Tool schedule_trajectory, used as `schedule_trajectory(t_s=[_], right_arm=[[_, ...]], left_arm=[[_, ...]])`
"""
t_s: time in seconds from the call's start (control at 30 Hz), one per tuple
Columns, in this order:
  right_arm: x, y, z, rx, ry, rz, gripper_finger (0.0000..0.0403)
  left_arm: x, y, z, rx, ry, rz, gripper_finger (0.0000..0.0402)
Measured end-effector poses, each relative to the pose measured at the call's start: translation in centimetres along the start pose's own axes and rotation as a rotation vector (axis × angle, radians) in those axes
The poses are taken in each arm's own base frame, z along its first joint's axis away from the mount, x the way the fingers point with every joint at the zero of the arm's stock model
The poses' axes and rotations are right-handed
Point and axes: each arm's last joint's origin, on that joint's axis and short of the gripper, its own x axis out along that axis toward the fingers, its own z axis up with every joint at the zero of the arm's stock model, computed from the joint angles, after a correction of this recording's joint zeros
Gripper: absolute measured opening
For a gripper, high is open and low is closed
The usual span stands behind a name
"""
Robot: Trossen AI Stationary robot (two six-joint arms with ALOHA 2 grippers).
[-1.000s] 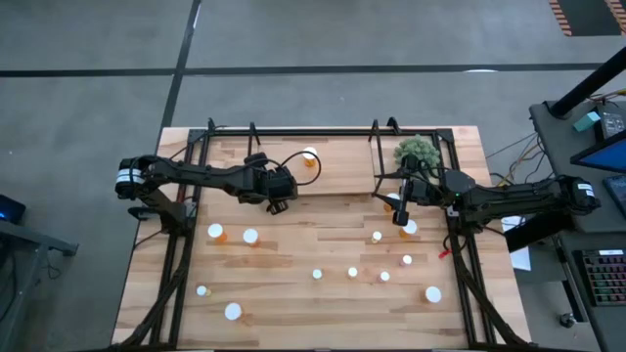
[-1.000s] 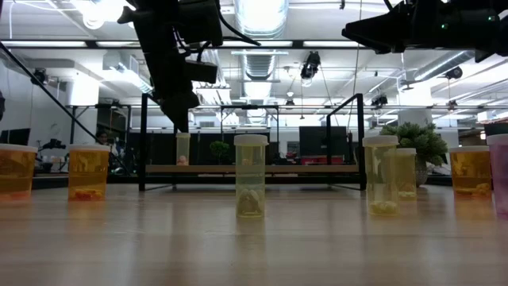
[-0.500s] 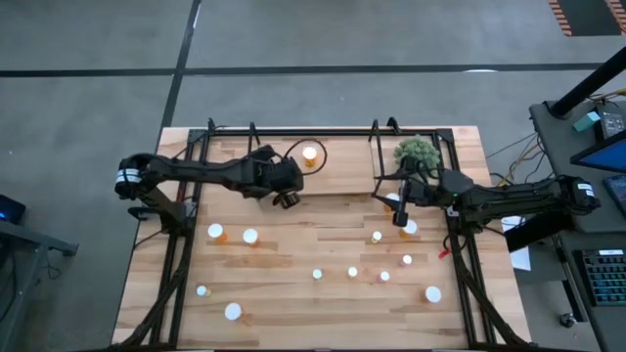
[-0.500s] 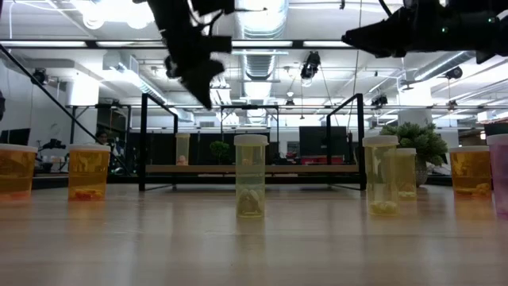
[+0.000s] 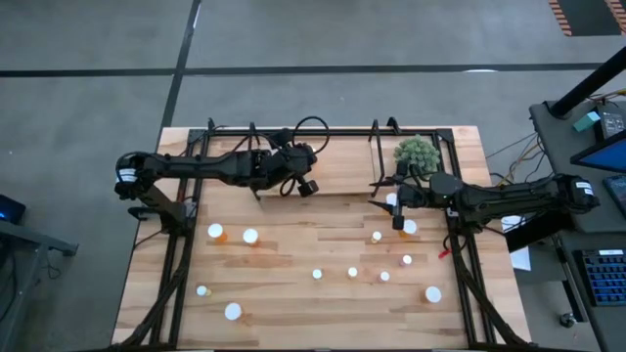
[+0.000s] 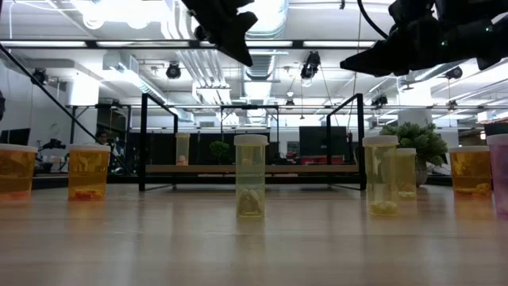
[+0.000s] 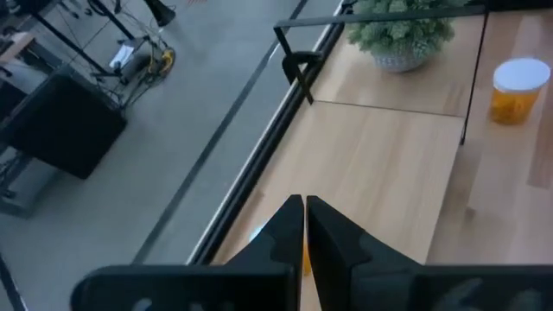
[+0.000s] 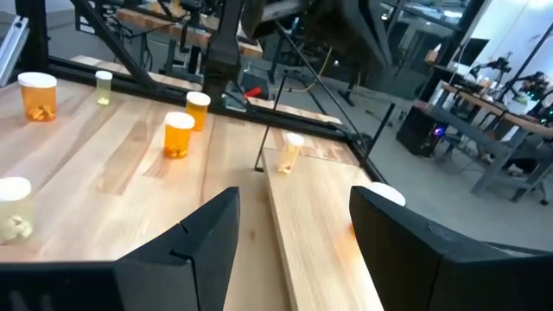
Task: Pick and place medicine bottles onto shelf by color
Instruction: Put the small yellow pill bottle on the shelf
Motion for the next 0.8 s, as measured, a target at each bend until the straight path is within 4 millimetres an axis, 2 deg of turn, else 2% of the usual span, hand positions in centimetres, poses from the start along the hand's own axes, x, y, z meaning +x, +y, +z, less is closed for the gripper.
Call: schedule_trajectory(t_s=[0.8], right_arm=[[0.0,-0.1,0.0,0.091,0.001,-0.01,0.021]], left_arm=[[-0.2,0.3,1.4,0.086,-0.102,0.042,0.0]])
